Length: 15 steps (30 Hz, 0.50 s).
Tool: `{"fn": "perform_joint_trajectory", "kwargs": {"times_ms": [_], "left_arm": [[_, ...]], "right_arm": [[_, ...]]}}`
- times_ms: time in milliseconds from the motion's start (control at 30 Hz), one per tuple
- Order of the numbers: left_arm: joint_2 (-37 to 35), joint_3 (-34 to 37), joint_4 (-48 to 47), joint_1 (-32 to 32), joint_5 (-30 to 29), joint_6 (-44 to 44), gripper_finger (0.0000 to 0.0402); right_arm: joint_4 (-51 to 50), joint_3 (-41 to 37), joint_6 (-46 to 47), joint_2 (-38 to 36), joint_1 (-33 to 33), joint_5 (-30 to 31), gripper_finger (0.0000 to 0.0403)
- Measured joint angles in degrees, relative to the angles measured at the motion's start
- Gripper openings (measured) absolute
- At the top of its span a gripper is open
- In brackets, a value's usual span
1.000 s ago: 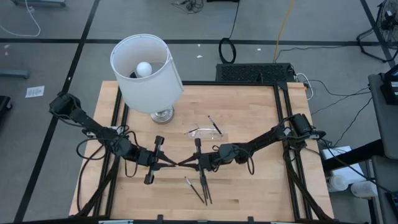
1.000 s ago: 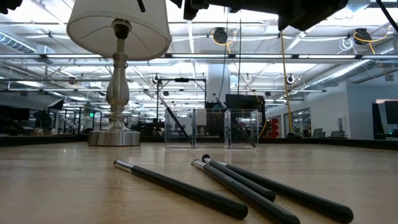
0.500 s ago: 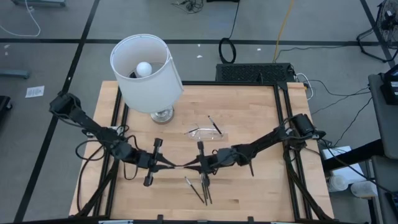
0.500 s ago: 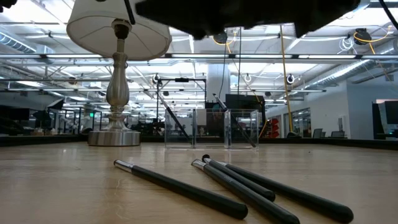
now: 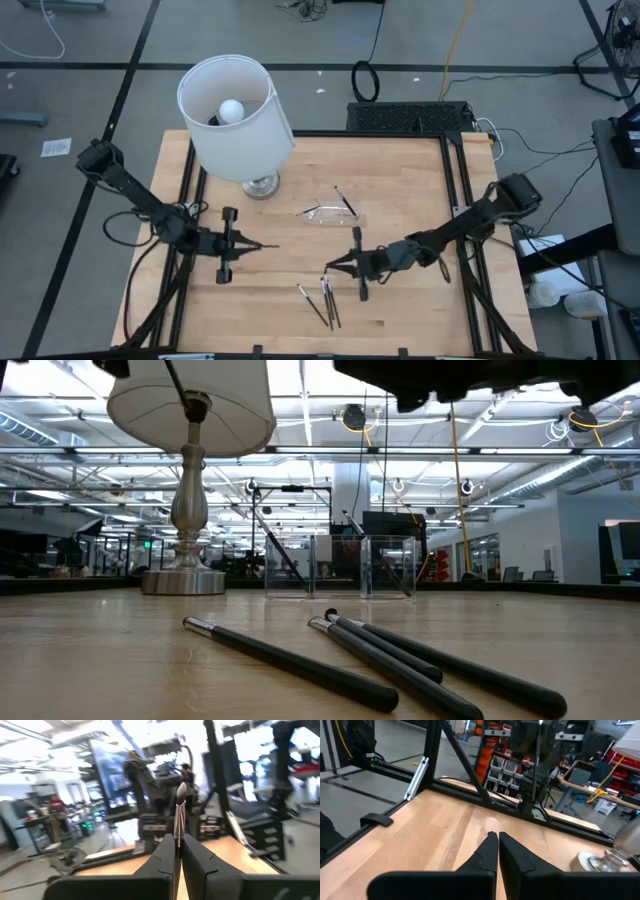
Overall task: Sort items
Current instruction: Put the eyeshadow brush into the transparent organizer
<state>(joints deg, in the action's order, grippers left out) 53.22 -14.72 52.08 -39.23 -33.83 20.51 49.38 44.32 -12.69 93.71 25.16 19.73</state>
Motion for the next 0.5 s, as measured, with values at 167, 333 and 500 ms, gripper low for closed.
{"fn": "perform_joint_trajectory", "kwargs": {"times_ms": [167, 333, 500], "left_arm": [[-0.77, 7.38, 10.74, 3.17, -4.37, 0.22, 0.0013], [-0.46, 10.25, 12.76, 10.83, -4.22, -3.56, 0.0013], [3.7, 9.57, 14.05, 20.52, 2.65, -8.47, 0.0013]], "right_arm": [[0.42, -4.38, 1.15, -2.73, 0.07, 1.52, 0.0001], [1.92, -8.48, 1.54, -3.78, -0.43, 1.37, 0.0002], [6.82, -13.24, 1.6, -3.77, -1.26, 1.47, 0.0001]]}}
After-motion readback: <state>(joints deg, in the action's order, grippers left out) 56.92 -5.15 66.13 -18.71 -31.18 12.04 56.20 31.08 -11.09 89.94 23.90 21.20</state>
